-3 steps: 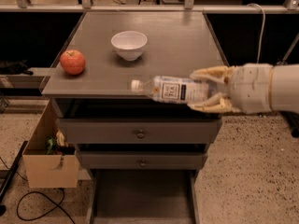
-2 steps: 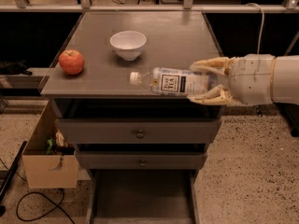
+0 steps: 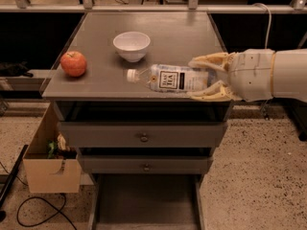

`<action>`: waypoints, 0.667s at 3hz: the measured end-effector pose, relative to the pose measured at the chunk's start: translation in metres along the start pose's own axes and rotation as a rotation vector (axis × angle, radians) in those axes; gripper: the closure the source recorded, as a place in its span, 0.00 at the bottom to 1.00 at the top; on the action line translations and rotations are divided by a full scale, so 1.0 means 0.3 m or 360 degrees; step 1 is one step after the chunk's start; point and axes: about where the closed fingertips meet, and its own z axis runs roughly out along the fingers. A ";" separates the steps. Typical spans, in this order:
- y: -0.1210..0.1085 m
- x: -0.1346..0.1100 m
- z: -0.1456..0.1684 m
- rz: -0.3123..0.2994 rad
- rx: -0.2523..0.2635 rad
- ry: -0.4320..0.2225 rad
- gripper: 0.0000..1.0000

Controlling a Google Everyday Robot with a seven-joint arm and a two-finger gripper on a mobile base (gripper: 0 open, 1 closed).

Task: Pick blue plastic bottle from bottom drawer and place on counter

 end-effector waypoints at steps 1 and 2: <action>-0.091 0.001 0.019 0.0020 0.0019 -0.0069 1.00; -0.213 0.026 0.035 0.0069 0.0031 -0.0121 1.00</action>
Offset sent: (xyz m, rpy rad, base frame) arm 0.1002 -0.0155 0.0588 0.1430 0.0296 0.0173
